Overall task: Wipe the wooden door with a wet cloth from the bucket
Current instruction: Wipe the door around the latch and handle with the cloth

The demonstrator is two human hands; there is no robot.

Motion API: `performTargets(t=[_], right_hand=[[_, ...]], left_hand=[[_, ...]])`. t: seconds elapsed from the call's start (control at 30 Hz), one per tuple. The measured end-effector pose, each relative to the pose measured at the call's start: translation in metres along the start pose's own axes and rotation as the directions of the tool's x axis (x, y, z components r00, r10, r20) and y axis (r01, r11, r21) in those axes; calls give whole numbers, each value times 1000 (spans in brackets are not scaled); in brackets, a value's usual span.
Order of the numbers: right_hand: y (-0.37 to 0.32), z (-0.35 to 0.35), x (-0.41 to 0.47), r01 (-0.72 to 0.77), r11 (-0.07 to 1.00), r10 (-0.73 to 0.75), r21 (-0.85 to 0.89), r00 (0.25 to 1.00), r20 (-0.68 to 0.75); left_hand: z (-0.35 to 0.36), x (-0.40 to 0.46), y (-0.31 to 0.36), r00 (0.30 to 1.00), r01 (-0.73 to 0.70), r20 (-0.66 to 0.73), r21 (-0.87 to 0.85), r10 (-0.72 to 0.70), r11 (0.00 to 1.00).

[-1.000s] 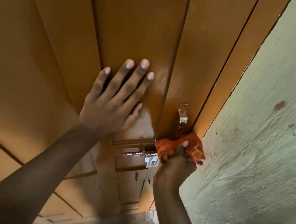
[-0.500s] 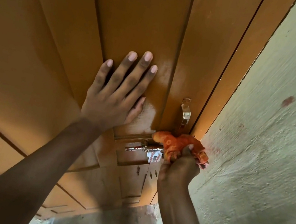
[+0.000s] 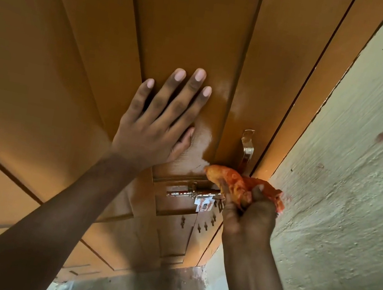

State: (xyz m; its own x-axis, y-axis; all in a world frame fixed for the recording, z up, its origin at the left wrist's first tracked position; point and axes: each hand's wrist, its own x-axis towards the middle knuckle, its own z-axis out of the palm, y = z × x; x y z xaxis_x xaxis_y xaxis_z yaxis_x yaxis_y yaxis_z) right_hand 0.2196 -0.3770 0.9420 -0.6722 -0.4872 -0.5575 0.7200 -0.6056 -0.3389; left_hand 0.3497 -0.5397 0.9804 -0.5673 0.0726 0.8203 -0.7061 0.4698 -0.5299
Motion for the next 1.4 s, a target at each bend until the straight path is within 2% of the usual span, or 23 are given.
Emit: performTargets(t=[0.17,0.37,0.53,0.67,0.73,0.8,0.87,0.93,1.0,1.03,1.1,1.17,1.2,1.23,1.3,1.33,1.37,1.4], right_hand=[[6,-2,-3,32,997,-30,-69,999,32],[-15,18,-15,-27,999,28,-28,999,40],[-25,34,-48,128,987,-109,-97,977,183],[-10,29,-62,364,911,-334,-195,927,171],[-3,25,-61,562,783,-519,-266,827,217],[4,19,-47,747,559,-652,-360,664,366],[14,4,-20,875,304,-665,-377,478,574],[22,-13,7,948,38,-537,-316,286,793],[27,-35,37,923,-303,-296,-236,144,944],[29,-44,45,889,-414,-176,-195,132,975],[35,-62,52,841,-509,-80,-185,167,983],[43,-78,52,854,-465,-106,-232,207,973],[45,-80,47,883,-381,-166,-275,228,959],[47,-77,37,913,-225,-266,-341,279,923],[45,-58,9,866,210,-494,-454,494,716],[40,-47,-2,816,356,-562,-456,577,593],[34,-34,-14,800,403,-631,-445,595,498],[27,-23,-24,813,394,-694,-429,569,441]], left_hand=[[-1,2,0,1000,9,7,-10,-9,1000],[-1,0,0,1000,2,15,-17,-2,1000],[1,0,-1,1000,-1,10,-8,1,1000],[1,-1,-1,1000,2,6,-18,-2,1000],[1,0,-1,1000,6,4,-21,-6,1000],[2,0,-1,1000,3,2,-35,-3,999],[1,0,-1,1000,-5,3,-34,5,999],[0,-1,-1,1000,-2,0,-38,2,999],[0,-1,0,1000,3,-4,-39,-3,999],[0,-1,-1,1000,-1,-2,-35,1,999],[-1,0,-2,1000,-7,2,-32,7,999],[-1,-1,-1,1000,-7,3,-34,7,999],[0,-2,-1,1000,-7,6,-30,7,1000],[0,-2,-1,1000,-8,8,-25,8,1000],[-1,-1,0,1000,-7,9,-26,7,1000],[-1,-1,0,1000,-2,10,-30,3,1000],[-1,-1,-1,1000,3,9,-30,-3,1000],[-1,-1,-1,1000,6,6,-27,-6,1000]])
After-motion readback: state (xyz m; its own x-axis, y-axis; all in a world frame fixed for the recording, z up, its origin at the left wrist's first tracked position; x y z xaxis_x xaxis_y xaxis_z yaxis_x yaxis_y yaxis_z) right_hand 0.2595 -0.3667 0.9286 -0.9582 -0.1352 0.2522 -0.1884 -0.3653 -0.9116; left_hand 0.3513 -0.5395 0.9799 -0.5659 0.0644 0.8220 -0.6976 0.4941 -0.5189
